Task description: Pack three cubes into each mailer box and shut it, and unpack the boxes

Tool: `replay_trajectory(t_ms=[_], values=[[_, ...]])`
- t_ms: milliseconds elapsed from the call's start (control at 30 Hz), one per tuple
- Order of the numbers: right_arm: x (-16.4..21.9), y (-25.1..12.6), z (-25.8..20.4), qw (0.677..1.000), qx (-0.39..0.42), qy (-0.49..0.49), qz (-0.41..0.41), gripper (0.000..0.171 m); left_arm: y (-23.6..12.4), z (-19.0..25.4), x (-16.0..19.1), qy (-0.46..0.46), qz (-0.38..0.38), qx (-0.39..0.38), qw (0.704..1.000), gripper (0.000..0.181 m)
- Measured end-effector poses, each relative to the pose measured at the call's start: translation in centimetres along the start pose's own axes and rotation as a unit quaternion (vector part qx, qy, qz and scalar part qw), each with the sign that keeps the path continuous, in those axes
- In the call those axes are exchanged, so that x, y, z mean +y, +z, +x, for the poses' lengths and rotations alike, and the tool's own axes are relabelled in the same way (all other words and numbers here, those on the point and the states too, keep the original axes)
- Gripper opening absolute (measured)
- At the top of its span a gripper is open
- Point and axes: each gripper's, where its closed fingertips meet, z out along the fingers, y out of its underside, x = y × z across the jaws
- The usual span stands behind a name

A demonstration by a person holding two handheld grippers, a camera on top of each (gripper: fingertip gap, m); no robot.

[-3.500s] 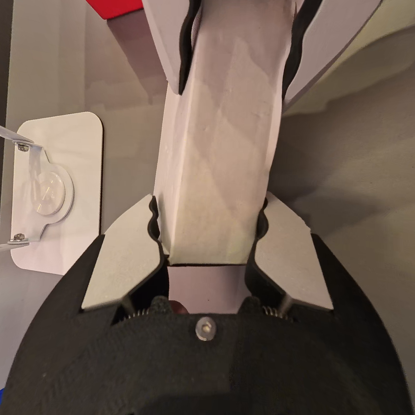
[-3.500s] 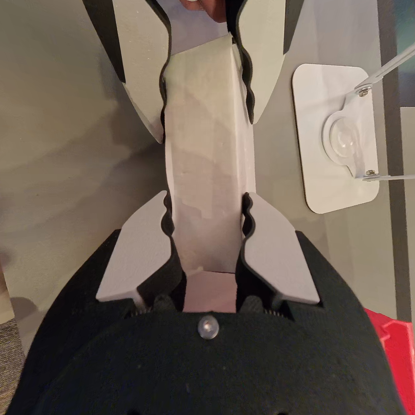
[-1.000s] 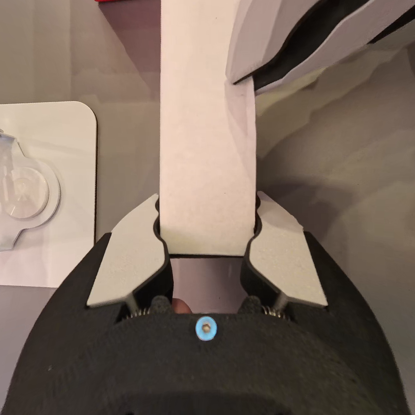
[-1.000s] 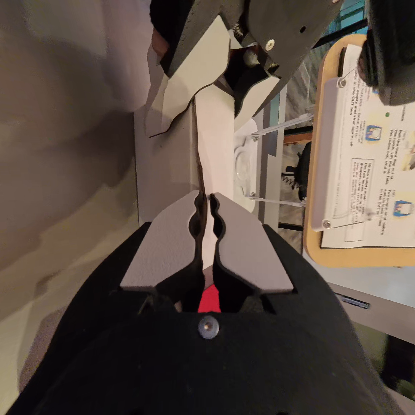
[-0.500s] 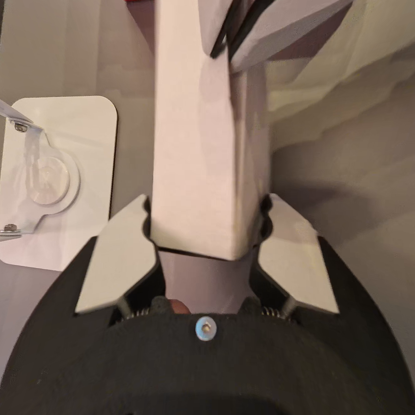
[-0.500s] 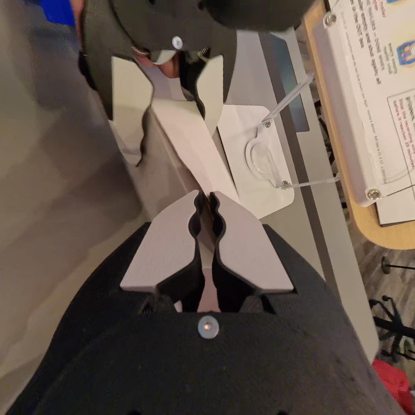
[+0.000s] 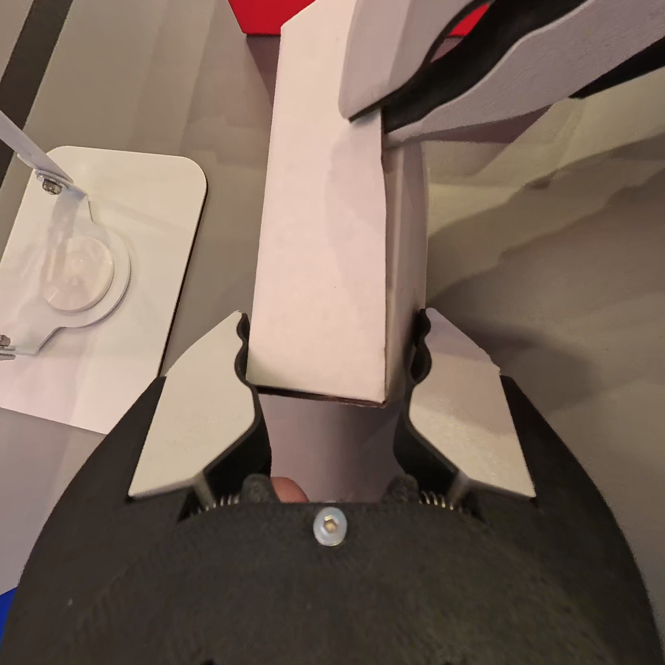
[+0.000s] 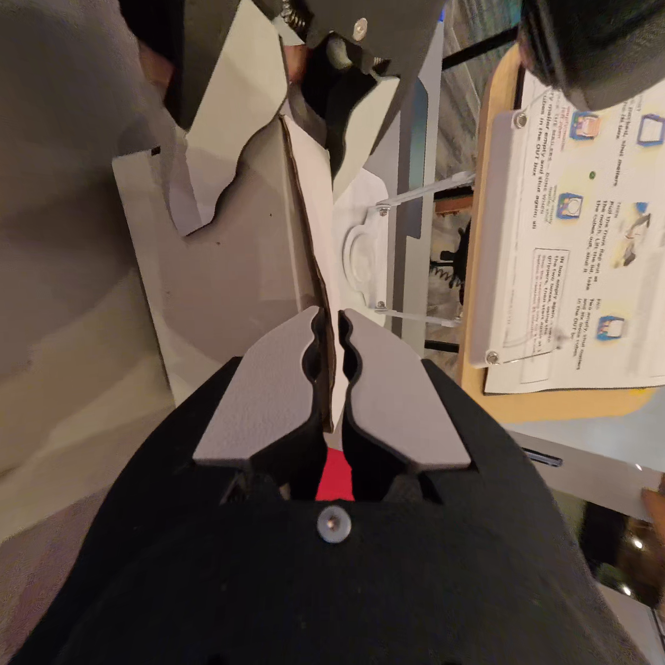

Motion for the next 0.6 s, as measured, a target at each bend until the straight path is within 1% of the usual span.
replay_trajectory(t_ms=[67, 167, 267, 333, 400, 500, 567, 600], values=[[0.05, 0.11, -0.16, 0.998, -0.032, 0.049, 0.002, 0.002, -0.01, -0.02, 0.02, 0.003, -0.002, -0.008, 1.0, 0.087], [0.08, 0.06, -0.08, 0.989, -0.082, 0.122, 0.004, 0.002, -0.01, -0.02, 0.0, 0.009, 0.0, -0.019, 1.0, 0.087], [0.13, -0.03, 0.11, 0.981, -0.116, 0.155, 0.001, 0.003, 0.03, -0.01, -0.03, 0.015, -0.002, -0.022, 1.0, 0.086], [0.05, -0.05, 0.16, 0.972, -0.136, 0.19, 0.018, 0.003, 0.02, -0.01, -0.01, 0.019, -0.003, -0.023, 1.0, 0.086], [0.15, -0.1, 0.06, 0.975, -0.132, 0.178, 0.023, 0.003, 0.09, -0.02, -0.11, 0.023, 0.0, -0.022, 0.999, 0.086], [0.19, -0.1, -0.07, 0.965, -0.15, 0.212, 0.03, 0.003, 0.06, -0.43, -0.21, 0.031, -0.003, -0.034, 0.999, 0.087], [0.26, -0.04, -0.31, 0.968, -0.149, 0.199, 0.022, 0.004, 0.13, -0.31, -0.01, 0.02, -0.016, -0.035, 0.999, 0.088], [0.16, -0.11, -0.28, 0.967, -0.151, 0.202, 0.025, 0.004, 0.13, -0.16, -0.02, 0.014, -0.012, -0.034, 0.999, 0.095]])
